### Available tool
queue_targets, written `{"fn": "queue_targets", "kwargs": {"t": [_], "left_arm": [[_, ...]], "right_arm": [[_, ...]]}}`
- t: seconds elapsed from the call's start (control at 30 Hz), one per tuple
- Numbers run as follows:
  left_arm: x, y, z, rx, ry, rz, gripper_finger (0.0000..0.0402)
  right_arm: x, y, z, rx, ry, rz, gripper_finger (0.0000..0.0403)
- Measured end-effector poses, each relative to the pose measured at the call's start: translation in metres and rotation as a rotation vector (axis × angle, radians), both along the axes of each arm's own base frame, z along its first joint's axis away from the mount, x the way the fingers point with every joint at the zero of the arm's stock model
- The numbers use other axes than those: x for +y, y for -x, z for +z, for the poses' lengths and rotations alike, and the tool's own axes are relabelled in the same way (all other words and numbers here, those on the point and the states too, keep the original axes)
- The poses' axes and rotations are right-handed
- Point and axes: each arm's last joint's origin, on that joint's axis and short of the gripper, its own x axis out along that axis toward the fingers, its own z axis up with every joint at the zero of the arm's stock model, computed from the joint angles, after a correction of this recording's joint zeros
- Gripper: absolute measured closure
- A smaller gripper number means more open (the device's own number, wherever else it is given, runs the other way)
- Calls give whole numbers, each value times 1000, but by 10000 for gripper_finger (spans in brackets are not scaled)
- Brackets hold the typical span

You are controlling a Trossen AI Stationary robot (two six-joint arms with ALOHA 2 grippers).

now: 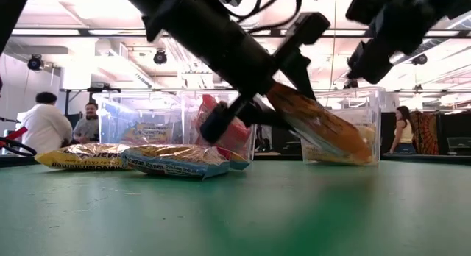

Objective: Sort Maruchan noodles
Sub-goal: Put the orange noodle pack into the top center transparent bin

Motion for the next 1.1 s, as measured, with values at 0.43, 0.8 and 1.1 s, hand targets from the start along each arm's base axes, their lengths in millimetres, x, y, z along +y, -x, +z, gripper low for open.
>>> {"fn": "queue_targets", "kwargs": {"t": [0.43, 0.8, 1.1], "left_arm": [[28, 35, 72, 66, -245, 227, 251], [69, 41, 106, 57, -326, 321, 251], [113, 56, 142, 125, -441, 320, 251]], "right_arm": [[6, -6, 8, -106, -69, 147, 262], [6, -7, 1, -53, -26, 173, 262], [6, -10, -8, -15, -4, 177, 262]]}}
